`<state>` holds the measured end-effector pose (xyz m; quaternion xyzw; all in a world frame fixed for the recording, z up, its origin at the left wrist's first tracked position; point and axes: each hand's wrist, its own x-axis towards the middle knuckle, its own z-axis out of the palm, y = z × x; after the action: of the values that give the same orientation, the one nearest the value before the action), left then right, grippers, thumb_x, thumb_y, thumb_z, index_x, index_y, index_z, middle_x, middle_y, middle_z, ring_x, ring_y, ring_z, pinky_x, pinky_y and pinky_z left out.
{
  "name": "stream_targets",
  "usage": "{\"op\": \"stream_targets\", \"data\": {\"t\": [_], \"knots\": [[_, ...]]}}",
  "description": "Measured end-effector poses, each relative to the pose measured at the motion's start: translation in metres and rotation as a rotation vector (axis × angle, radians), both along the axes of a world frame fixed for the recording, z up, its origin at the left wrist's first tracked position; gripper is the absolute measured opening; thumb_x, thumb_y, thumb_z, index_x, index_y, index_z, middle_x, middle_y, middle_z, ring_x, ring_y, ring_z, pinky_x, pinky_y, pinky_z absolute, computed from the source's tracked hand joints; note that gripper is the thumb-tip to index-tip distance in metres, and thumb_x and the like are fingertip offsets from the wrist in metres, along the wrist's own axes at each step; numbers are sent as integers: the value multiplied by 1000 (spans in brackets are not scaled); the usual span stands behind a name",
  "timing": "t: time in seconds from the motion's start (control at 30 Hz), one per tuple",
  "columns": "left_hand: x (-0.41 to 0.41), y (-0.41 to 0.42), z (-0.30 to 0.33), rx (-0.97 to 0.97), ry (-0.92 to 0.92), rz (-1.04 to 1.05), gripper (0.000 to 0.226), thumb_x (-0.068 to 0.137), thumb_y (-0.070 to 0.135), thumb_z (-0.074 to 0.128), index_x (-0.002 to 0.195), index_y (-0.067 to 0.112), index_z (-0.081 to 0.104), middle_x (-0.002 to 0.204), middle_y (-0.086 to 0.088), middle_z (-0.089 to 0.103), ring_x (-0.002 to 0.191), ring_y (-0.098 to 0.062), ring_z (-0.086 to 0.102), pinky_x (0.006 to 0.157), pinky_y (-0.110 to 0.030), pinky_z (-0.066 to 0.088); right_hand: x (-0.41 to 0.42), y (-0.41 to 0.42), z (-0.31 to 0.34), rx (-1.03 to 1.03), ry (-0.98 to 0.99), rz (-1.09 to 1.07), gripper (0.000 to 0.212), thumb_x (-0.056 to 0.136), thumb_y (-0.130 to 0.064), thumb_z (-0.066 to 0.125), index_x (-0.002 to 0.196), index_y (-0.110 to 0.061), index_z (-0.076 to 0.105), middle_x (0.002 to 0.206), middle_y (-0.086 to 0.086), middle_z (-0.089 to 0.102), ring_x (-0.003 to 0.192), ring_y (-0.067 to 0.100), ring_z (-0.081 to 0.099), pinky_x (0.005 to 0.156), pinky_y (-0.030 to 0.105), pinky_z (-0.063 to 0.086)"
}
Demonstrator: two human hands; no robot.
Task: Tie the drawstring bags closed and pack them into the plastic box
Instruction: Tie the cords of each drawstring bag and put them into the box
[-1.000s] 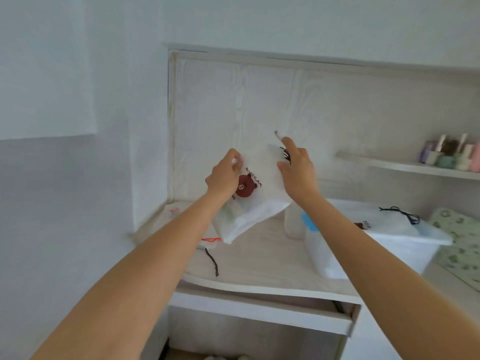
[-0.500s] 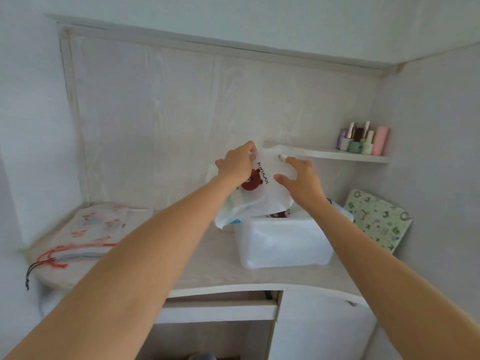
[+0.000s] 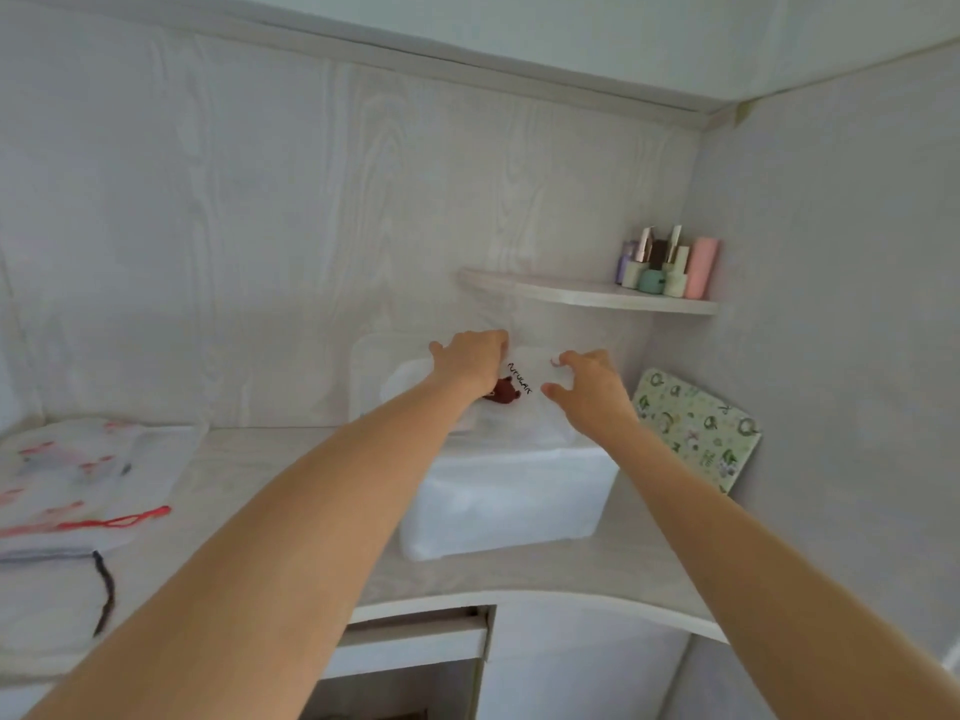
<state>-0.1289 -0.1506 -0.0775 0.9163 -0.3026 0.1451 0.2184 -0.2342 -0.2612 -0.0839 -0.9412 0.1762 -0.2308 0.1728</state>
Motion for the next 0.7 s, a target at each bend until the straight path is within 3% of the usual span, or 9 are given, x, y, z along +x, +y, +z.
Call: {"op": "stream_targets", "data": {"t": [0.1, 0.17, 0.4, 0.53, 0.7], "knots": [[7, -5, -5, 76, 19, 26, 32, 84, 0, 41, 104, 20, 56, 114, -4, 60, 114, -28, 49, 98, -44, 26, 3, -7, -1, -232, 114, -39, 44, 93, -33, 53, 133, -16, 47, 140, 8, 36, 128, 31, 32, 104, 41, 30], [12, -6, -9, 108, 38, 28, 23, 89, 9, 47, 108, 19, 56, 118, -6, 59, 117, -29, 47, 99, -44, 26, 7, -8, 0, -322, 175, -22, 41, 95, -32, 49, 131, -13, 50, 137, 8, 41, 126, 29, 38, 106, 38, 27], [25, -13, -18, 220, 140, -24, 30, 93, 3, 45, 117, 18, 55, 125, -9, 53, 119, -28, 46, 102, -42, 28, 17, -16, -5, -355, 357, -13, 36, 96, -22, 48, 130, -9, 47, 126, 11, 46, 114, 29, 49, 89, 36, 41], [25, -8, -14, 205, 220, -73, 29, 92, 10, 54, 120, 17, 54, 126, -11, 52, 113, -29, 52, 96, -38, 41, 20, -13, -6, -348, 414, -20, 37, 96, -20, 48, 130, -9, 46, 126, 11, 44, 114, 29, 48, 87, 37, 42], [15, 16, -5, 45, 229, -133, 36, 90, 11, 56, 125, 15, 51, 124, -13, 54, 111, -27, 53, 91, -31, 42, 14, 8, 7, -268, 234, 4, 38, 96, -25, 48, 130, -9, 46, 131, 12, 42, 120, 29, 43, 93, 40, 41]]}}
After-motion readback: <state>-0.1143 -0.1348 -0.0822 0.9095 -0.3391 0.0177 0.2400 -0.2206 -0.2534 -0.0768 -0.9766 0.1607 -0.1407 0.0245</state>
